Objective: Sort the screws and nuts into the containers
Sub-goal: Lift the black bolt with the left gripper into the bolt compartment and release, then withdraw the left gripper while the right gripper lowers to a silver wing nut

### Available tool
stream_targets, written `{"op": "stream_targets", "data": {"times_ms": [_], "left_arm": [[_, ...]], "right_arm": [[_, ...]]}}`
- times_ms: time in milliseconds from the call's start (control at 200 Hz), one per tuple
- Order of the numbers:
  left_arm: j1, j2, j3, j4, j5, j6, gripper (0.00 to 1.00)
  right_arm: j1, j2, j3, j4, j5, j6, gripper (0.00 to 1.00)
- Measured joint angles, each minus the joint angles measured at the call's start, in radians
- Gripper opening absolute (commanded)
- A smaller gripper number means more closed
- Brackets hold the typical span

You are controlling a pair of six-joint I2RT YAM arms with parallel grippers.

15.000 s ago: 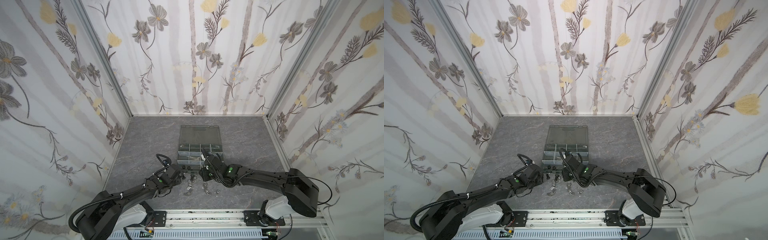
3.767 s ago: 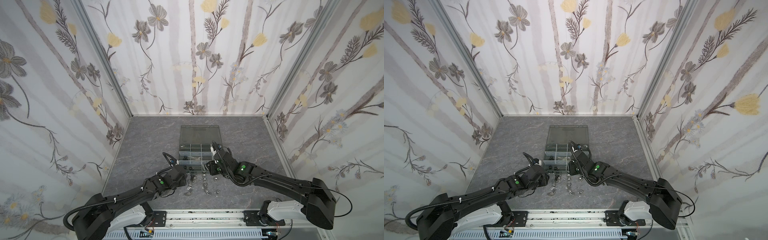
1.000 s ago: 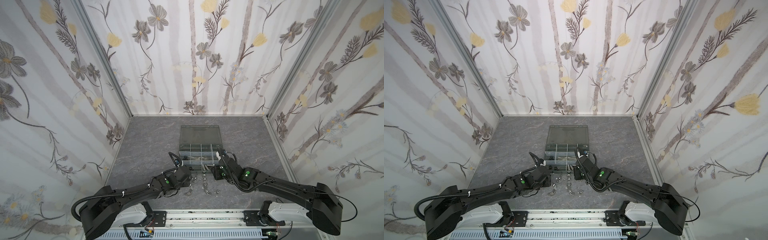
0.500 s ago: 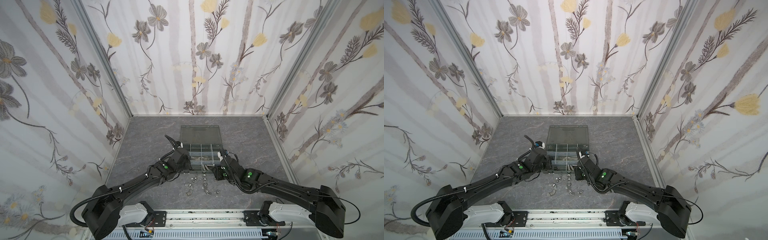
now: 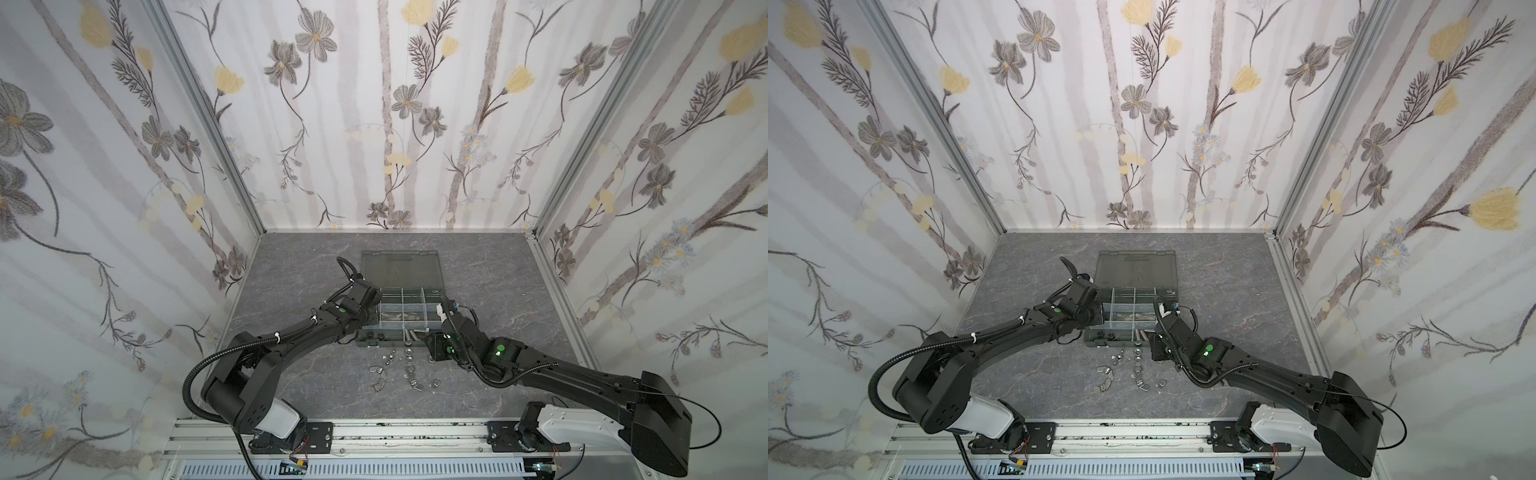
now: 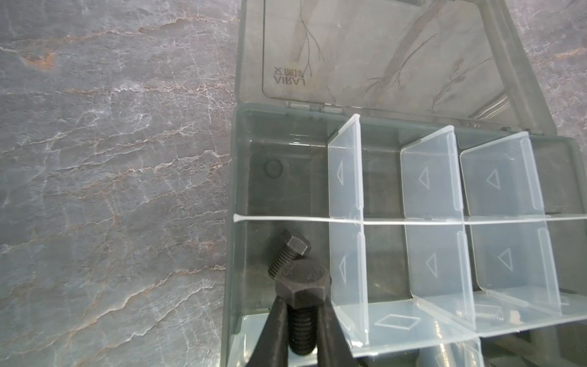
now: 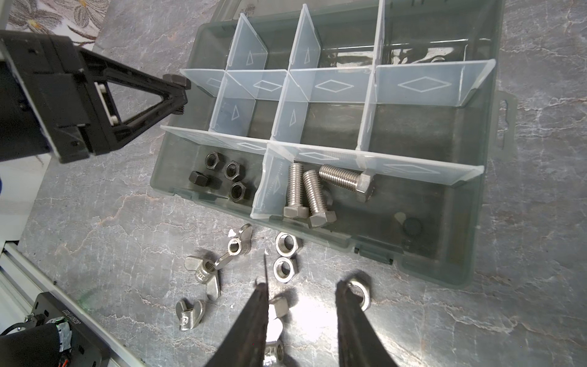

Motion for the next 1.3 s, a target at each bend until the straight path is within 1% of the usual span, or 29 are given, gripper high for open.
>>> {"op": "stream_targets", "data": {"times_ms": [235,540,785,1119,1299], "left_arm": [[0.007,0.023,0.011,0.005,0.008,0.015,0.25],[0.011,-0.023,-0.025,0.011,0.012,0.014,0.27],[0.011,-0.109,-0.100,0.014,0.016,-0.005,0.28],[0.020,-0.309,-0.244,0.015,0.015,-0.055,0.32],[0.023,-0.371,-0.304,0.019,0.015,-0.090,0.33]], "right_arm": [[-0.001,0.003,0.000,-0.002,0.000,0.008,0.37],[-0.001,0.002,0.000,-0.003,0.000,0.015,0.36],[0.000,0.010,0.000,-0.003,0.000,0.015,0.37],[0.006,0.060,0.032,-0.006,-0.008,0.006,0.37],[0.031,0.104,0.048,-0.006,-0.008,0.006,0.36]]}}
